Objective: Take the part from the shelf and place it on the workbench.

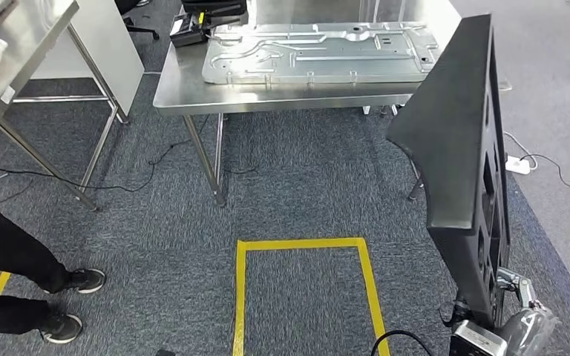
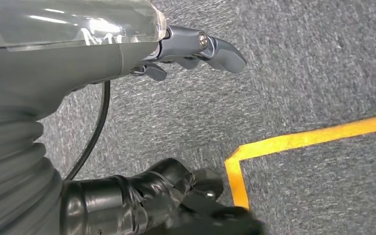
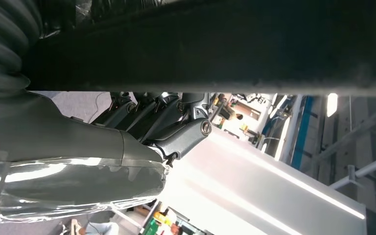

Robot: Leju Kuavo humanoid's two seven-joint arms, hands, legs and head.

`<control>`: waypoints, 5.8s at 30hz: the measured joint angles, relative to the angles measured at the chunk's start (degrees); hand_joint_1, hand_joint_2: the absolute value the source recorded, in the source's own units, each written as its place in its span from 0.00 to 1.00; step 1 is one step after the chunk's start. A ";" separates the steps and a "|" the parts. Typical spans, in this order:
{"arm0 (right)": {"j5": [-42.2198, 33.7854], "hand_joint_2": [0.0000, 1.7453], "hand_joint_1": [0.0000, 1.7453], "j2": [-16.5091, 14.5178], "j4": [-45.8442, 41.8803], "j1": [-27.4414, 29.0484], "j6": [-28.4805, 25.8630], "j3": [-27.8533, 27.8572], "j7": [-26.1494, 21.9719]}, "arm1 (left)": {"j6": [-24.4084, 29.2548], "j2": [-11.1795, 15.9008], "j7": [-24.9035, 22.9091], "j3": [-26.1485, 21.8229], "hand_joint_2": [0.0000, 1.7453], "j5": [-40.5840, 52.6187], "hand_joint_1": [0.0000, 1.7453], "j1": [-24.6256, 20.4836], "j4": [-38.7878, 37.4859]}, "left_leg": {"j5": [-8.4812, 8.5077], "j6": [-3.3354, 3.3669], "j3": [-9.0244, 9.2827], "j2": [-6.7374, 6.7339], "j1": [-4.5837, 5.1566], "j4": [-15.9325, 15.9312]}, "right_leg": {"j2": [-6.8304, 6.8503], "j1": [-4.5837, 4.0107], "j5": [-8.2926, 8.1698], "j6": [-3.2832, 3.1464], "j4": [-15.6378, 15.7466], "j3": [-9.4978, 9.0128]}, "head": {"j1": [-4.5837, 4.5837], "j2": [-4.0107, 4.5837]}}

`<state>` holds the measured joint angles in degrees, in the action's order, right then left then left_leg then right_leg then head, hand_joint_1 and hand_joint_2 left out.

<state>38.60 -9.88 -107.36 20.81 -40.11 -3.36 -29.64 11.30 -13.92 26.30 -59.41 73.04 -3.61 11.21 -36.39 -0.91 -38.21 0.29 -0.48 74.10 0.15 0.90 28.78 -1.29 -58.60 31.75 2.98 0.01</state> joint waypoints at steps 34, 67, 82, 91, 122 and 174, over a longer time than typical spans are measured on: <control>-0.11 1.00 0.98 -0.04 -0.17 0.07 0.00 0.89 0.07 | 0.00 -0.01 -0.05 0.01 1.00 0.33 0.00 0.26 0.00 | 6.06 0.52 1.16 0.02 0.03 -5.09 | -0.44 -0.23 1.18 -0.30 -0.41 -1.61 | -0.03 0.01; -0.77 1.00 0.98 -0.35 -0.66 0.12 0.00 2.49 -1.05 | 0.04 0.19 -0.08 0.38 1.00 0.76 0.00 0.20 0.00 | 8.29 2.40 2.70 -0.02 0.70 -9.14 | -0.51 -0.66 1.39 -0.43 -1.18 -1.28 | 0.04 -0.01; -1.05 1.00 0.98 -0.35 -0.96 0.07 0.00 2.83 -1.00 | 0.12 -0.02 -0.12 0.47 1.00 0.79 0.00 0.25 0.00 | 7.13 3.06 10.31 0.04 0.22 -17.33 | -0.17 0.76 -0.73 3.52 -6.72 4.82 | 0.04 0.01; -0.99 1.00 0.98 -0.32 -1.54 0.08 -0.01 3.58 -1.05 | 0.15 -0.08 -0.20 0.79 1.00 1.49 0.00 -0.12 0.00 | 1.04 0.20 6.72 0.00 0.00 -7.77 | -0.19 0.48 -0.65 0.17 -1.37 1.26 | -0.01 -0.01; 2.16 1.00 0.98 4.53 -2.69 -4.70 0.02 5.14 1.24 | -0.48 -0.13 -0.92 2.22 1.00 3.26 0.00 -0.63 0.00 | 0.62 0.27 5.05 -0.01 0.04 -5.68 | -0.16 0.68 -0.71 0.17 -1.43 1.59 | -0.03 0.00; 2.91 1.00 0.98 6.39 -1.74 -6.46 0.02 4.19 2.09 | -0.67 -0.12 -1.03 2.36 1.00 3.57 0.00 -0.43 -0.07 | 6.77 3.14 8.89 0.25 0.61 -15.97 | -0.16 -0.07 -1.39 1.67 -5.71 4.39 | -0.52 0.00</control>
<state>41.51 -3.49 -109.10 14.35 -40.09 0.83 -27.54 10.63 -14.04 25.27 -57.05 76.61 -4.04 11.15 -29.61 2.23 -29.33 0.54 0.13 58.13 -0.01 0.83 27.39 0.39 -64.31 36.14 2.46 0.01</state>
